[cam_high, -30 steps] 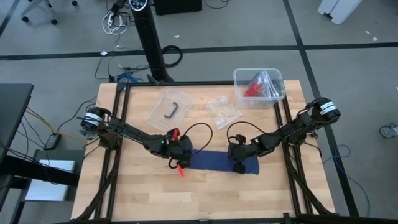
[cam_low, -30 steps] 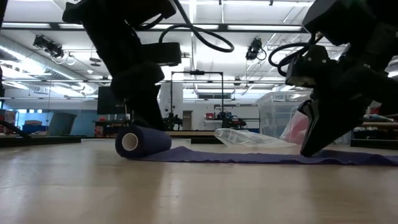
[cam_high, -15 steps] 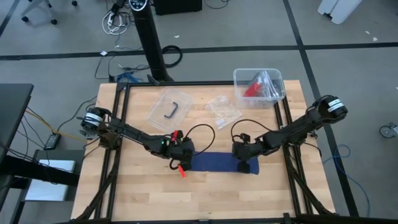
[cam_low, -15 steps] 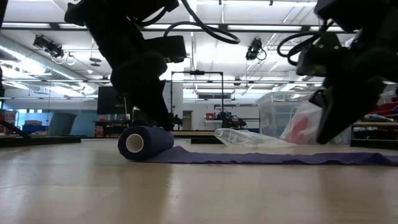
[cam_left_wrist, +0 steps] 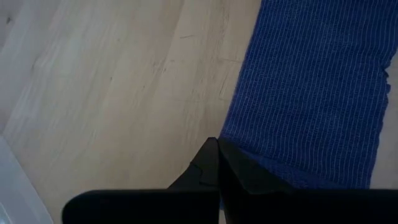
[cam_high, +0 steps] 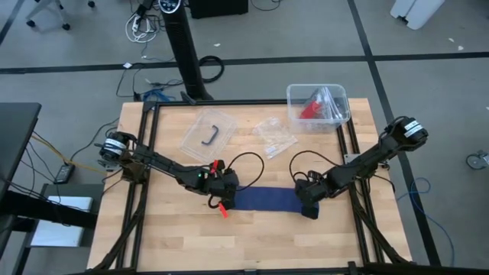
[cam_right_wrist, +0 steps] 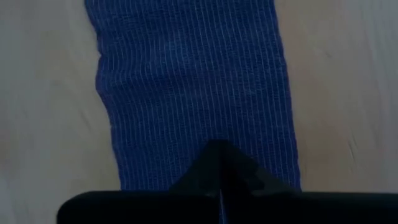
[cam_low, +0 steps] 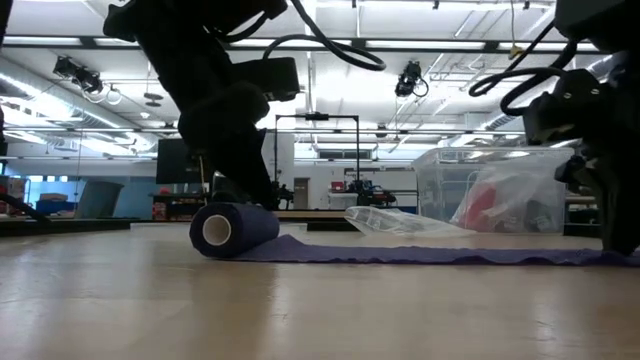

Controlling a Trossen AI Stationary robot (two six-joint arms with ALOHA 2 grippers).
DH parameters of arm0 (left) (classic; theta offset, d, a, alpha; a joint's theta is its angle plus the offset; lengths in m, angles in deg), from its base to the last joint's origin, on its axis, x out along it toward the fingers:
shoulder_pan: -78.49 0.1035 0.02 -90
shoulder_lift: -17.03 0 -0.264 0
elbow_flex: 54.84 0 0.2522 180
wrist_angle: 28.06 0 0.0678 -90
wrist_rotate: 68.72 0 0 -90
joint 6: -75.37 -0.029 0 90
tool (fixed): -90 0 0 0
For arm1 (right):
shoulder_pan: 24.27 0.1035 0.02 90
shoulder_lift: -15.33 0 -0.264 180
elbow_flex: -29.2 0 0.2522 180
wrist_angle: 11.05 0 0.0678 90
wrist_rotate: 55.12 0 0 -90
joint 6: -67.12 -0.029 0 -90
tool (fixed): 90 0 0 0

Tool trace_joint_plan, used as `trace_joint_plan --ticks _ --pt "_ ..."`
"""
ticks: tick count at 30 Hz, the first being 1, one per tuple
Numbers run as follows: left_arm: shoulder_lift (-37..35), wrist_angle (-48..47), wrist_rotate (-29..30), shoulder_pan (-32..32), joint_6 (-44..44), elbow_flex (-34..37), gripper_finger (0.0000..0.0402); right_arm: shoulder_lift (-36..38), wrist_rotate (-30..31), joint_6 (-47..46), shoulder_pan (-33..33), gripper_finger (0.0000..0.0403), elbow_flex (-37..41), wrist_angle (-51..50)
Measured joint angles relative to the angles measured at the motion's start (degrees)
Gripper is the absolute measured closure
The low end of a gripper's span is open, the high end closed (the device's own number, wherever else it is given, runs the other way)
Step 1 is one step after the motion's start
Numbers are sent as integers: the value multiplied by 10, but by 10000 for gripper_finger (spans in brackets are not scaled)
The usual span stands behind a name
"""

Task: Roll bandage
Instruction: Roll the blue bandage

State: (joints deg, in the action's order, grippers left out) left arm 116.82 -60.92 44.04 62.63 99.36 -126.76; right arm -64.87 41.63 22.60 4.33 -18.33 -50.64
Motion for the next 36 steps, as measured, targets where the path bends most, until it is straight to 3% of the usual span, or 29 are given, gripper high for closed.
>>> trace_joint_plan --ticks 11,18,22,36 --pt "0 29 -10 -4 -42 -16 401 0 -5 -7 2 403 1 -12" --pt "-2 -184 10 -26 8 -87 400 -1 -6 -4 2 403 1 -13" --pt "-3 -265 10 -26 62 -89 400 -1 -5 -3 2 403 2 -13" --pt "0 -200 -1 -26 45 -81 400 -1 -8 -8 2 403 2 -30"
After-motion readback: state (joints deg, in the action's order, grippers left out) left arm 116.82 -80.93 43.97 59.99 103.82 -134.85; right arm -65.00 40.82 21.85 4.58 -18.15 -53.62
